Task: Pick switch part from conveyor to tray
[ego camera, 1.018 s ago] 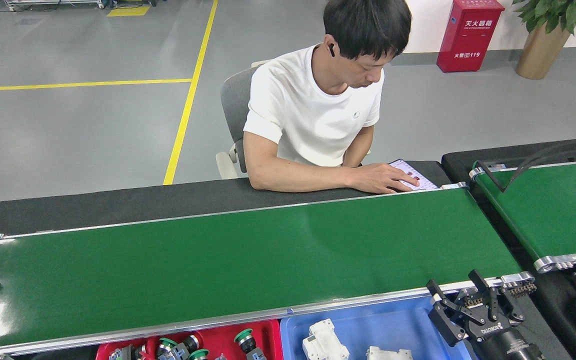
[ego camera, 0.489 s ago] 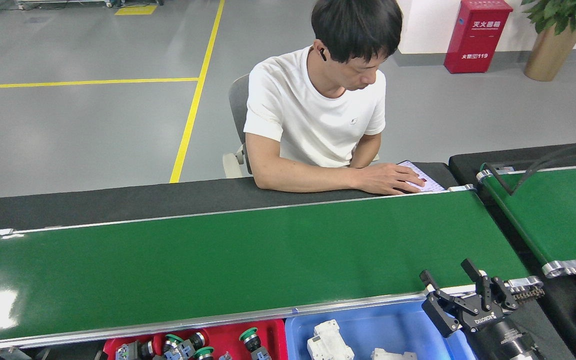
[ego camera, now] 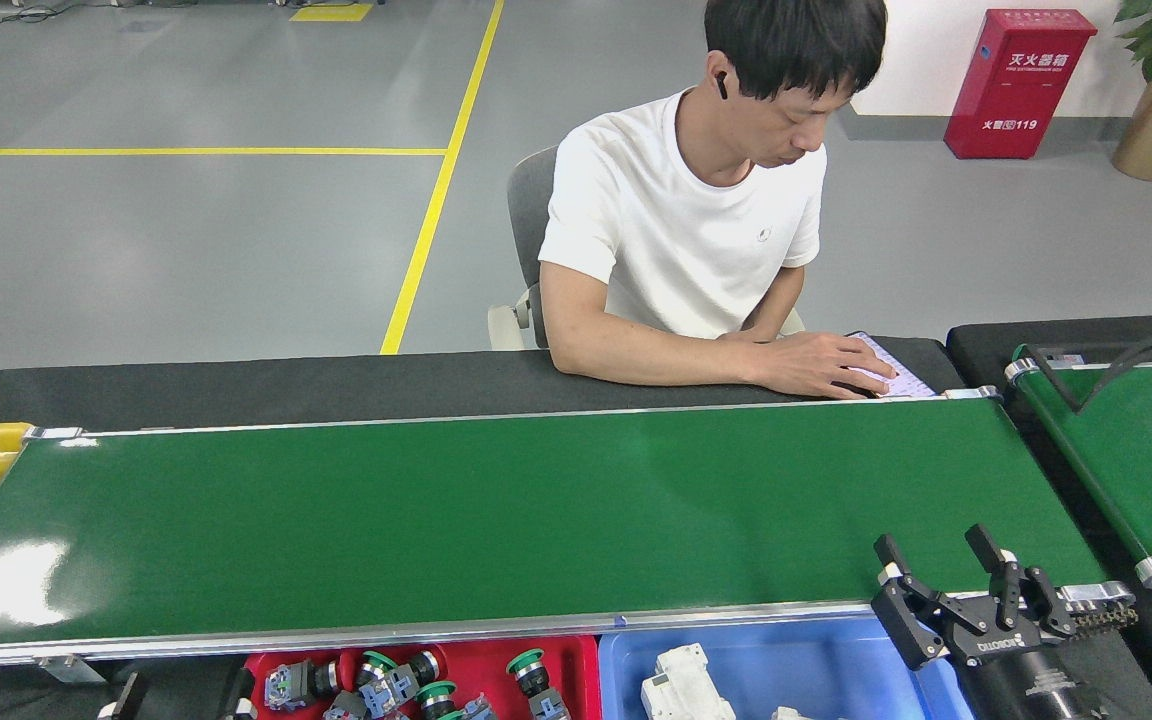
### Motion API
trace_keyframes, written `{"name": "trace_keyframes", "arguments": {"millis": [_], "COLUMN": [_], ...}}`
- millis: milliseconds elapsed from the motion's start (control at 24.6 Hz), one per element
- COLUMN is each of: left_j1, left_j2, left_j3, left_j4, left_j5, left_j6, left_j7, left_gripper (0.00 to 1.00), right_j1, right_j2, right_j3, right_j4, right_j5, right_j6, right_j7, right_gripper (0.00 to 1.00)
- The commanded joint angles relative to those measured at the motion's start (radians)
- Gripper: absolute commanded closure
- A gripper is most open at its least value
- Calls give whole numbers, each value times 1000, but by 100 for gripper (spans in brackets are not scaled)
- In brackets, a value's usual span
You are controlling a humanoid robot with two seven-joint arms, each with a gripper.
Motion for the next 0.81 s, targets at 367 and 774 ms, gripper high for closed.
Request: {"name": "trace_keyframes", "arguments": {"millis": [367, 774], "left_j1": [-21, -24], "left_j2": [6, 10], "left_j3": [-25, -83], "left_j4": [-10, 3], "left_j5": [0, -34], "left_j6": [27, 16], "left_j7": [13, 24], "left_gripper": [0, 0], "right_j1": [39, 270], "right_j2": [-10, -140], "right_j3": [-107, -81], "right_j4": [-41, -41], "right_j5": [-1, -105], "right_j6": [31, 10], "right_j7": [-2, -134], "right_gripper": [1, 1]}}
